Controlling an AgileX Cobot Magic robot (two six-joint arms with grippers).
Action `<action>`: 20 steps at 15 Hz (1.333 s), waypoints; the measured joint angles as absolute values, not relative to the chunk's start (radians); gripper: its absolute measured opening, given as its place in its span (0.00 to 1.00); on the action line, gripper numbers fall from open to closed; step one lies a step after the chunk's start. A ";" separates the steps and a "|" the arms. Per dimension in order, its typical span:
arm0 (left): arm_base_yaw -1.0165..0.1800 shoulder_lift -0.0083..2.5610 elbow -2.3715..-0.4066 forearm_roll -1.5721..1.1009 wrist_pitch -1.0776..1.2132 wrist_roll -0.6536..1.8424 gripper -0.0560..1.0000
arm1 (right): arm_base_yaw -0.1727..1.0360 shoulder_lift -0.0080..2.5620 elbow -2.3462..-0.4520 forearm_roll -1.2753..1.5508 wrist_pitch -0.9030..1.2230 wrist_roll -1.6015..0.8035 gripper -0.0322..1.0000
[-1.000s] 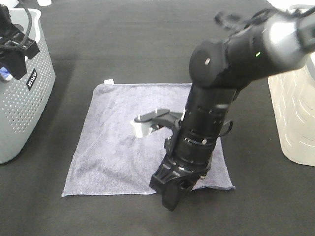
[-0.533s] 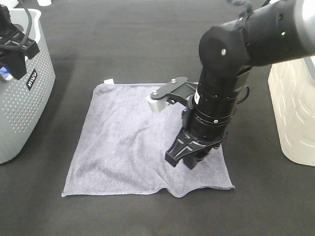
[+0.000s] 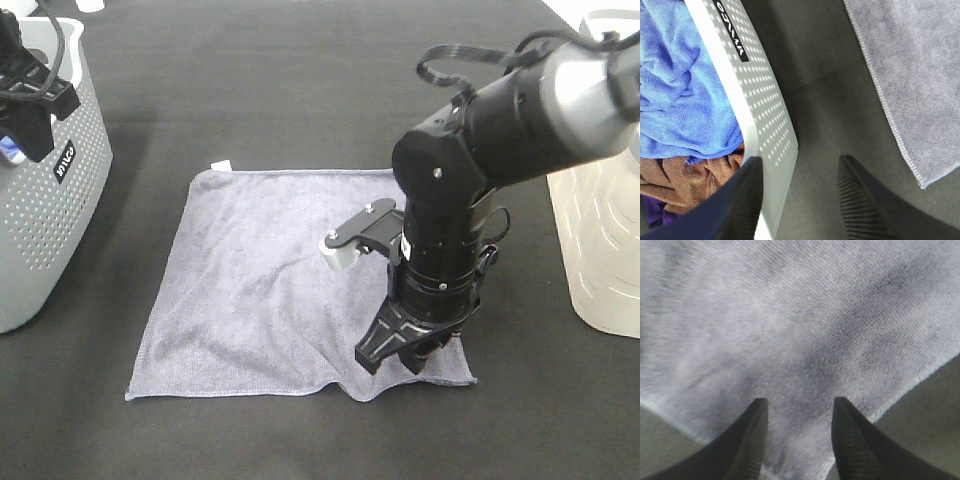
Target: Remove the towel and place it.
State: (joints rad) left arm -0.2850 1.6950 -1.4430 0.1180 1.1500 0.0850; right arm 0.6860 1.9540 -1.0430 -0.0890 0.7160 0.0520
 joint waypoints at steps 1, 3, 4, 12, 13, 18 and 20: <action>-0.285 1.695 -1.443 0.118 1.150 0.085 0.47 | 0.686 1.969 -1.043 -0.100 0.716 0.054 0.40; -0.285 1.695 -1.443 0.117 1.150 0.085 0.47 | 0.686 1.986 -1.043 -0.110 0.722 0.061 0.40; -0.285 1.695 -1.443 0.117 1.150 0.085 0.47 | 0.686 1.986 -1.043 -0.110 0.743 0.061 0.40; -0.285 1.695 -1.443 0.116 1.150 0.086 0.47 | 0.686 1.978 -1.043 -0.088 0.951 0.053 0.40; -0.285 1.695 -1.443 0.116 1.150 0.086 0.47 | 0.686 1.956 -1.042 -0.071 0.967 0.046 0.40; -0.285 1.695 -1.443 0.108 1.151 0.085 0.47 | 0.686 1.699 -1.041 -0.006 0.979 0.072 0.40; -0.285 1.695 -1.443 0.092 1.151 0.060 0.50 | 0.686 1.622 -1.041 -0.017 0.979 0.149 0.50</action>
State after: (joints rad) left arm -0.2850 1.6950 -1.4430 0.0920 1.1510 0.0600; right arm 0.6860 1.6220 -1.0410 -0.0170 0.9790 0.1490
